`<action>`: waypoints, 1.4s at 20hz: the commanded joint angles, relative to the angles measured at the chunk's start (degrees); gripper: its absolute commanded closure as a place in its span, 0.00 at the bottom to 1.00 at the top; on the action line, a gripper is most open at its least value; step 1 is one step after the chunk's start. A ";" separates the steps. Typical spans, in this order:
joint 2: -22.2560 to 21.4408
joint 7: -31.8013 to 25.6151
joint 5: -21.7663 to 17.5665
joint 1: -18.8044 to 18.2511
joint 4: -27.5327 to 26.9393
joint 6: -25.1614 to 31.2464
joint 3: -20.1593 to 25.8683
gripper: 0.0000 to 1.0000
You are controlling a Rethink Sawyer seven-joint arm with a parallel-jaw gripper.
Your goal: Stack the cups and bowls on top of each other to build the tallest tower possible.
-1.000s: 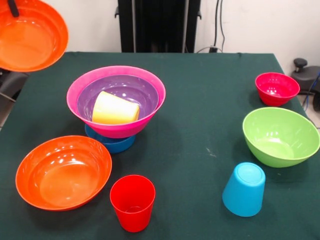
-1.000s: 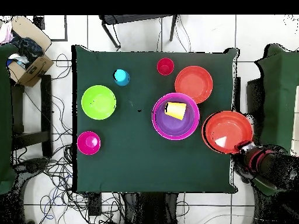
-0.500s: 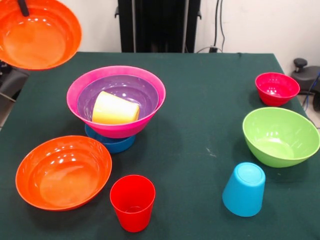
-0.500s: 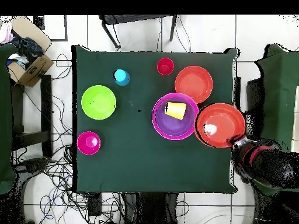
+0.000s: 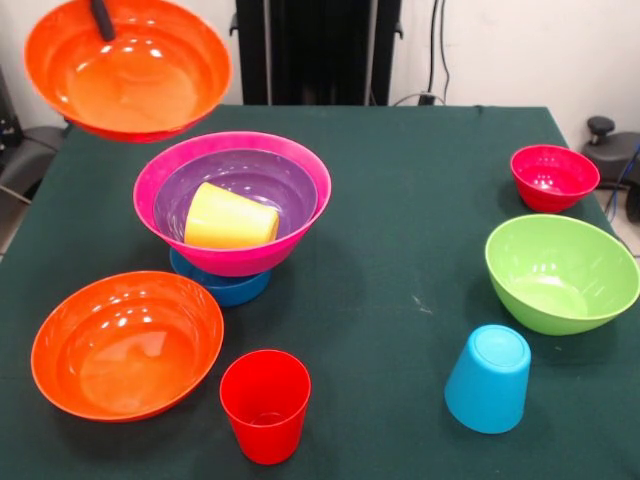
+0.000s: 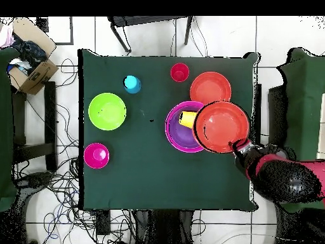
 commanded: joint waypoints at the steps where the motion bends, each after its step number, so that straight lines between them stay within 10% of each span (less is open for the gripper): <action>1: 3.40 6.68 0.89 5.38 4.33 -5.59 2.36 1.00; 28: 9.44 7.37 -0.30 12.44 -2.51 -13.93 -1.05 1.00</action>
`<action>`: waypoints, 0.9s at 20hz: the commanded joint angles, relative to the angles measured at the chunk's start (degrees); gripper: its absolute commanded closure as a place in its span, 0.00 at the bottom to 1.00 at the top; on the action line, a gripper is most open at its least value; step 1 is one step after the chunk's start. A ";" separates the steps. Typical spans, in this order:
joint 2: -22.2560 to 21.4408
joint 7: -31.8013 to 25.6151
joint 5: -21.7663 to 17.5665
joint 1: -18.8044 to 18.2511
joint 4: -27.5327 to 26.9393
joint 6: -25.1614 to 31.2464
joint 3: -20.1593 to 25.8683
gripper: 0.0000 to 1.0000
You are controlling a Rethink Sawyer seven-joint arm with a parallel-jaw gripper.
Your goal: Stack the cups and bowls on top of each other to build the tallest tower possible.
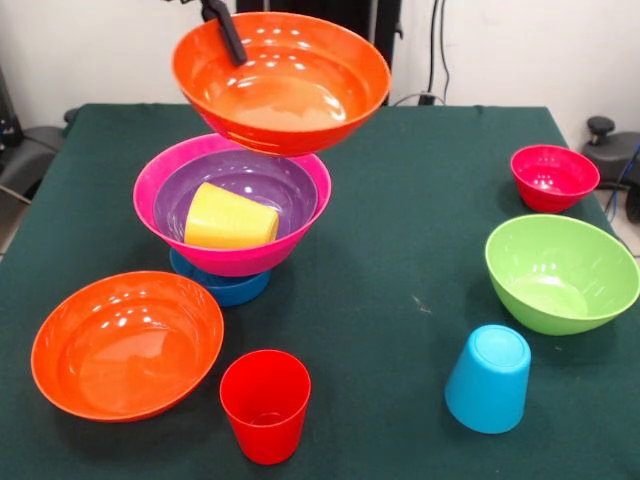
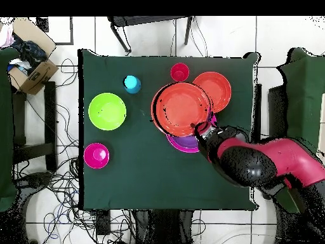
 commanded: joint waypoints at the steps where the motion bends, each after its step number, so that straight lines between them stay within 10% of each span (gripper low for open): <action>1: 4.62 7.20 -1.09 4.02 -3.73 -3.80 -2.57 1.00; 18: 9.39 2.04 -2.13 2.89 -7.42 -2.82 -2.60 1.00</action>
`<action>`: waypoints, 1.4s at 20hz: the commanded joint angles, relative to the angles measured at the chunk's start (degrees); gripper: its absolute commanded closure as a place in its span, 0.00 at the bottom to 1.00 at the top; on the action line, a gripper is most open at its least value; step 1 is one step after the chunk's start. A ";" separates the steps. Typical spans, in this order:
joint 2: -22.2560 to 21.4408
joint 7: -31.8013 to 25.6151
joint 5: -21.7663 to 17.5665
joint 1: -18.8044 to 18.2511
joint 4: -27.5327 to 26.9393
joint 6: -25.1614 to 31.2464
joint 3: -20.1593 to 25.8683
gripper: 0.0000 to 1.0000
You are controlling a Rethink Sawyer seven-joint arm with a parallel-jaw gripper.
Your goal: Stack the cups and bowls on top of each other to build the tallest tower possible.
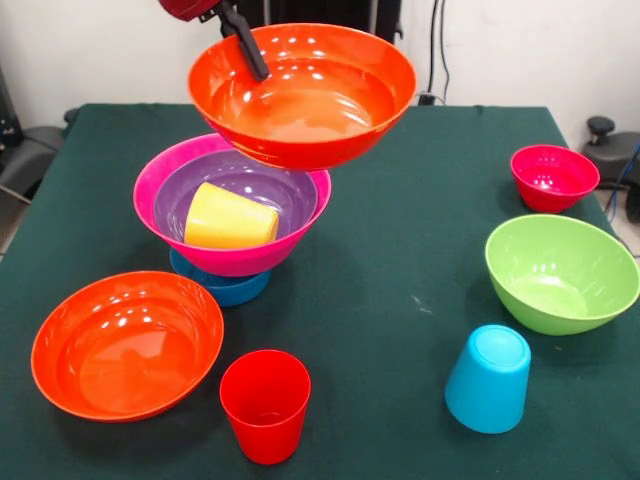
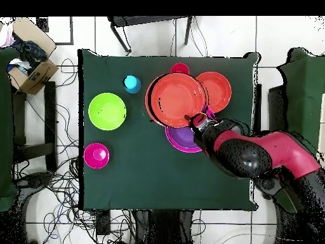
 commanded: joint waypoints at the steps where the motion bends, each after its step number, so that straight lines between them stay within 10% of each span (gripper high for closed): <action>1: 4.17 1.98 -2.38 1.86 -4.82 -0.60 -2.66 1.00; 28: 8.28 -2.91 -11.18 -3.13 0.77 -1.17 -2.28 1.00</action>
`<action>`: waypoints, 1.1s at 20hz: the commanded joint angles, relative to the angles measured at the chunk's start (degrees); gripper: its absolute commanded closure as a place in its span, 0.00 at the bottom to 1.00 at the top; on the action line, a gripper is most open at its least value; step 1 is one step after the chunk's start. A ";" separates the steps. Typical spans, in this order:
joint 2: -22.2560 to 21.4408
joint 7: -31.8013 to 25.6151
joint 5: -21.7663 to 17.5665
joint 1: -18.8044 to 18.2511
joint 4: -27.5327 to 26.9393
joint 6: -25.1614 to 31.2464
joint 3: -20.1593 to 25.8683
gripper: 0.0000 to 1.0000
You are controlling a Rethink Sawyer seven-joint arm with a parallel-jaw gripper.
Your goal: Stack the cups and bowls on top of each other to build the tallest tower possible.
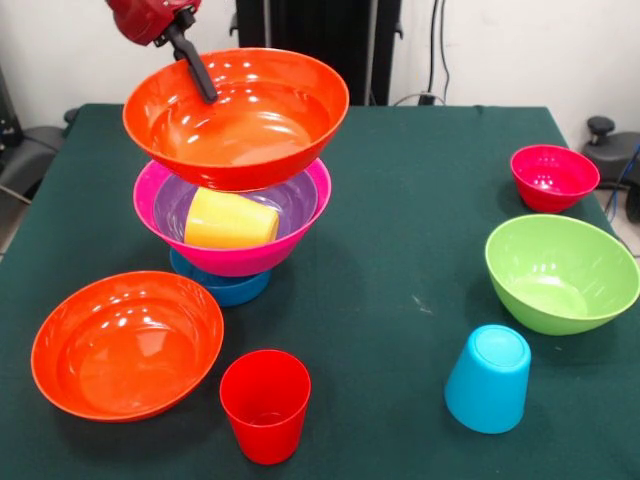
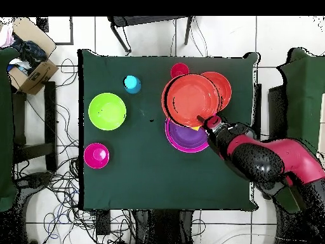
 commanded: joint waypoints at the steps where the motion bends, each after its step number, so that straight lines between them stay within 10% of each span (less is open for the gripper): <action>1: 2.44 -2.77 -6.40 1.57 2.27 -1.29 -2.42 1.00; 22: 4.35 -4.73 -11.39 0.24 3.97 0.34 -3.90 1.00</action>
